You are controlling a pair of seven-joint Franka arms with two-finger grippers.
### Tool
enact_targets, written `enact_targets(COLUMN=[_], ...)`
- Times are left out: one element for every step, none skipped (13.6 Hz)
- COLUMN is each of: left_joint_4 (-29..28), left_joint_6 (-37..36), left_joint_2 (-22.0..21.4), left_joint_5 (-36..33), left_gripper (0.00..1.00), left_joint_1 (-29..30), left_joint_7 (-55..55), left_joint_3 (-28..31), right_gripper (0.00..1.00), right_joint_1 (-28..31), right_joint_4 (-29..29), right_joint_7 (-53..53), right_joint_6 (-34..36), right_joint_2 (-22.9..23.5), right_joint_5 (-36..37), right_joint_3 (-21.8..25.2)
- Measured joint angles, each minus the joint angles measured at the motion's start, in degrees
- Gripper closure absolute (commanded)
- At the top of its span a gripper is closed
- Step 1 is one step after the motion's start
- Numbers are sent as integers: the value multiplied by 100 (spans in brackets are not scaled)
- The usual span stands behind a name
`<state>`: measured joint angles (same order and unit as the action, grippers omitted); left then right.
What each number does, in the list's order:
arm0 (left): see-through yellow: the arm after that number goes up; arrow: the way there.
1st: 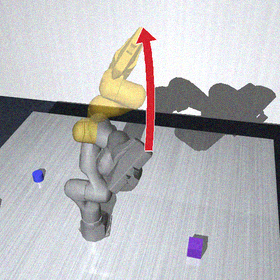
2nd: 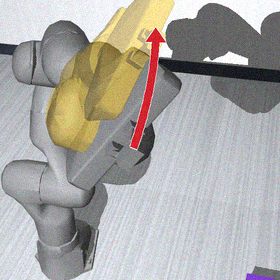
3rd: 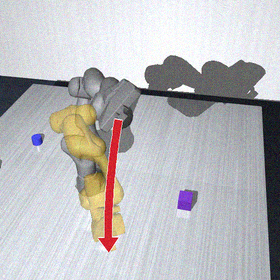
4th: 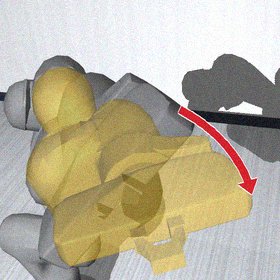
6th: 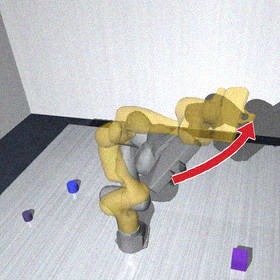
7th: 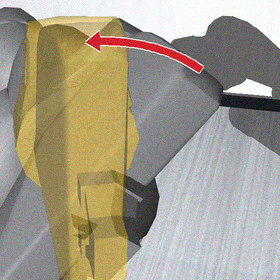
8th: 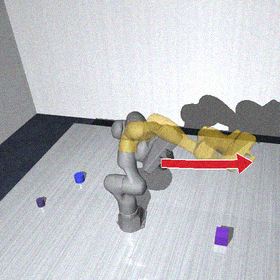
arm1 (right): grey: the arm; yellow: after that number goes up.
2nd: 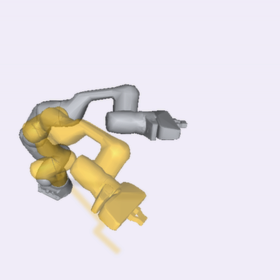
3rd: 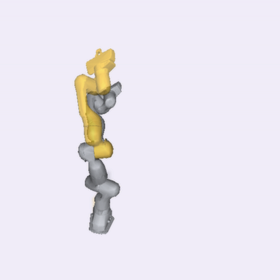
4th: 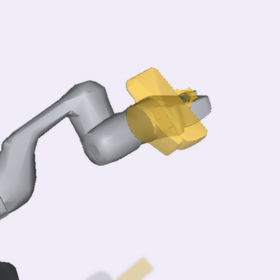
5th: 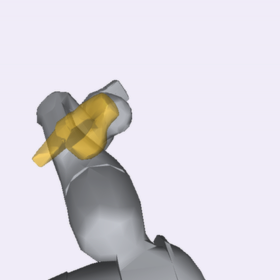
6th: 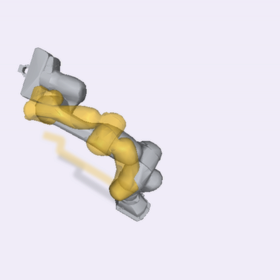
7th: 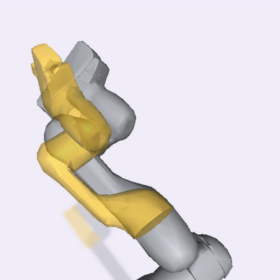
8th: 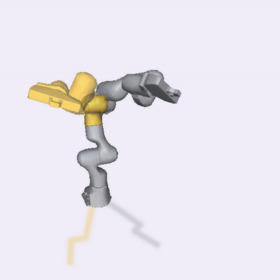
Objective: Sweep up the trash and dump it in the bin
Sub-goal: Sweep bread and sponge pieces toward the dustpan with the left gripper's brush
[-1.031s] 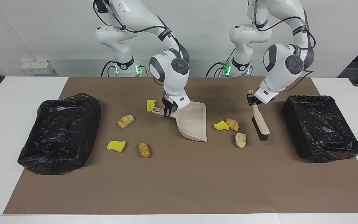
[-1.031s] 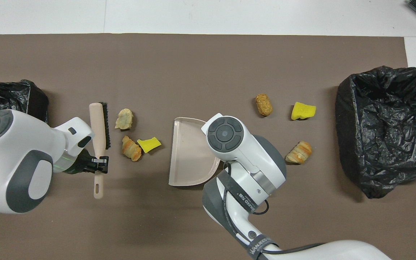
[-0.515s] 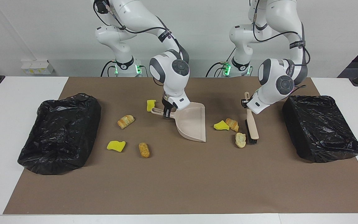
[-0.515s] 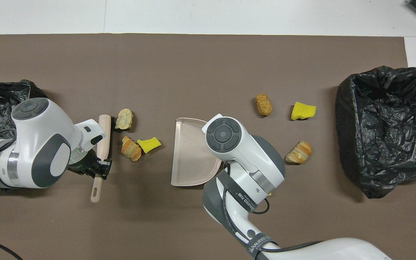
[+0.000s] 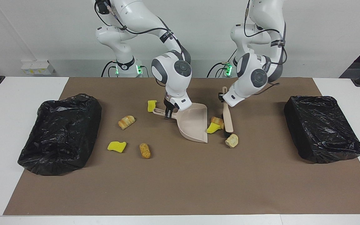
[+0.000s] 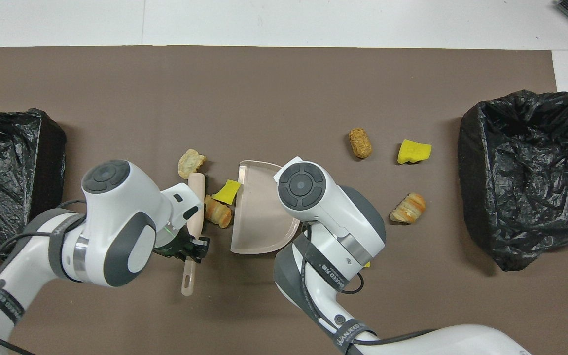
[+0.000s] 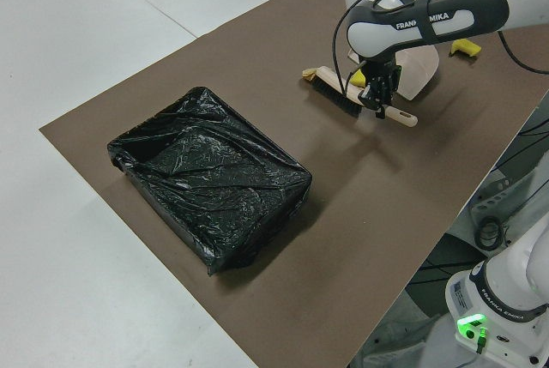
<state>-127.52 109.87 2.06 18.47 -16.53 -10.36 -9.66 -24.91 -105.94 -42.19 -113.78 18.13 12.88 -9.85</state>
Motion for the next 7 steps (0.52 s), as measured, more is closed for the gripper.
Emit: enact_targets(left_joint_4=[-10, -10, -9, 8, 75, 184, 323], left_joint_6=[55, 77, 76, 32, -104, -268, -444], left_joint_2=[-34, -59, -80, -98, -114, -131, -158], left_joint_5=[152, 285, 376, 434, 463, 471, 470], left_gripper=[100, 100, 100, 100, 100, 100, 100], left_joint_1=[-234, -418, -554, -621, -635, -633, -608], left_joint_7=[-117, -151, -168, -171, -169, -168, -168], left_joint_3=[-2, -8, -16, -29, -27, 2, 54], right_gripper=[100, 100, 100, 100, 100, 100, 100], right_joint_1=[0, -1, -2, -2, -2, -2, -3], right_joint_4=[0, 0, 0, 0, 0, 1, 4], right_joint_7=[2, 3, 3, 3, 3, 3, 3], right_joint_6=[0, 0, 0, 0, 0, 0, 0], right_joint_2=[0, 1, 1, 1, 1, 1, 1], right_joint_5=[1, 2, 2, 2, 2, 2, 2], right_joint_3=[1, 1, 1, 1, 1, 1, 2])
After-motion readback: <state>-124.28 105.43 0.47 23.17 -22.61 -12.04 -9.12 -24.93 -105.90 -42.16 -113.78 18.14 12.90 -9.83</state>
